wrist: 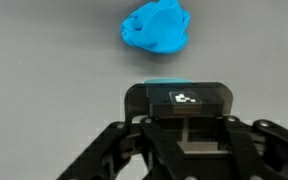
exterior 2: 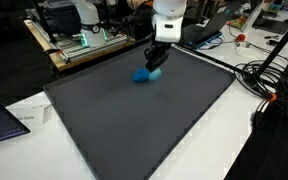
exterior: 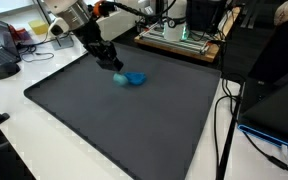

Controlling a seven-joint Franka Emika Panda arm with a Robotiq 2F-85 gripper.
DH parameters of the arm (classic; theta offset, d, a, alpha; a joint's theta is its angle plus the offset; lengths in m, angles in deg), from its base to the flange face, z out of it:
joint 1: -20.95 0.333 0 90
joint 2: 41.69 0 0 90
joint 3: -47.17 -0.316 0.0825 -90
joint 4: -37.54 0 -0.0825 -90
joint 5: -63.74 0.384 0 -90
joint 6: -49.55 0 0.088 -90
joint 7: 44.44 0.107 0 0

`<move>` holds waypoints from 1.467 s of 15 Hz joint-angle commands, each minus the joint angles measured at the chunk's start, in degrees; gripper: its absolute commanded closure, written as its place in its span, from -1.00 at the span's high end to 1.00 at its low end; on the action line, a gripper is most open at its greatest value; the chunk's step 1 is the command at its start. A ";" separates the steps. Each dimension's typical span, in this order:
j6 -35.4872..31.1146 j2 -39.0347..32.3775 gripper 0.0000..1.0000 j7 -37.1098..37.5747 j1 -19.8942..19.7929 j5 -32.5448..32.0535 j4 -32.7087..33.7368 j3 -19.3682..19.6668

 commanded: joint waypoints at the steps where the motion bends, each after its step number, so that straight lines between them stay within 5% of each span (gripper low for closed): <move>1: -6.22 10.22 -0.57 -3.56 -1.11 3.43 -13.22 -0.45; 13: -13.30 27.21 -0.57 -9.69 -2.22 17.97 -33.44 3.03; 22: -25.67 31.90 -0.57 -14.63 -1.28 18.67 -43.20 6.14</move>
